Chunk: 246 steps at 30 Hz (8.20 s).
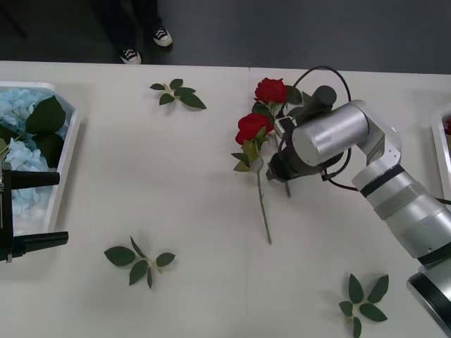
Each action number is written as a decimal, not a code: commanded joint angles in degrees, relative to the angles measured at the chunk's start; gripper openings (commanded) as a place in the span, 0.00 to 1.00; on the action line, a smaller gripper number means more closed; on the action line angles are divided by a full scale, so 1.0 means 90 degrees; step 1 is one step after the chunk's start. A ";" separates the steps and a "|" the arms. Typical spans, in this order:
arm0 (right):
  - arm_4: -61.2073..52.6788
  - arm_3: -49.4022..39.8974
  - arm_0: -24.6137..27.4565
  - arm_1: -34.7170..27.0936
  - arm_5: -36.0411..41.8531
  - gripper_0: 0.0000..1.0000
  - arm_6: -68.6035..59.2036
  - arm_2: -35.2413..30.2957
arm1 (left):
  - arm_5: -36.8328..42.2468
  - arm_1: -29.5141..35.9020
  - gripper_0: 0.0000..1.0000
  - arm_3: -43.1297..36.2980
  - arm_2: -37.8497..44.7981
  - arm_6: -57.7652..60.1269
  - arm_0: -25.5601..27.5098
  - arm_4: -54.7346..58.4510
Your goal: Put the red flowers into the right box and the blue flowers into the left box
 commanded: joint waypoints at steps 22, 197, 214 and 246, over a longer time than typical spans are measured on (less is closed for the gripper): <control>0.0336 -0.0042 0.0187 0.0104 -0.0060 0.90 -0.0202 -0.0044 | -0.0069 -0.0004 1.00 -0.0174 0.0059 -0.0239 -0.0101 0.0005; -0.1295 -0.3470 0.7287 -0.4446 -0.1505 0.00 -0.0476 -0.5786 | -0.0069 -0.0004 1.00 -0.0174 0.0059 -0.0239 -0.0101 0.0005; -0.0777 -0.3480 0.6750 -0.4446 -0.1457 0.00 -0.0778 -0.5327 | -0.0069 -0.0004 1.00 -0.0174 0.0059 -0.0239 -0.0101 0.0005; -0.3551 -0.4603 0.6330 -0.4446 -0.1779 0.69 -0.0222 -0.6450 | -0.0069 -0.0004 1.00 -0.0174 0.0059 -0.0239 -0.0101 0.0005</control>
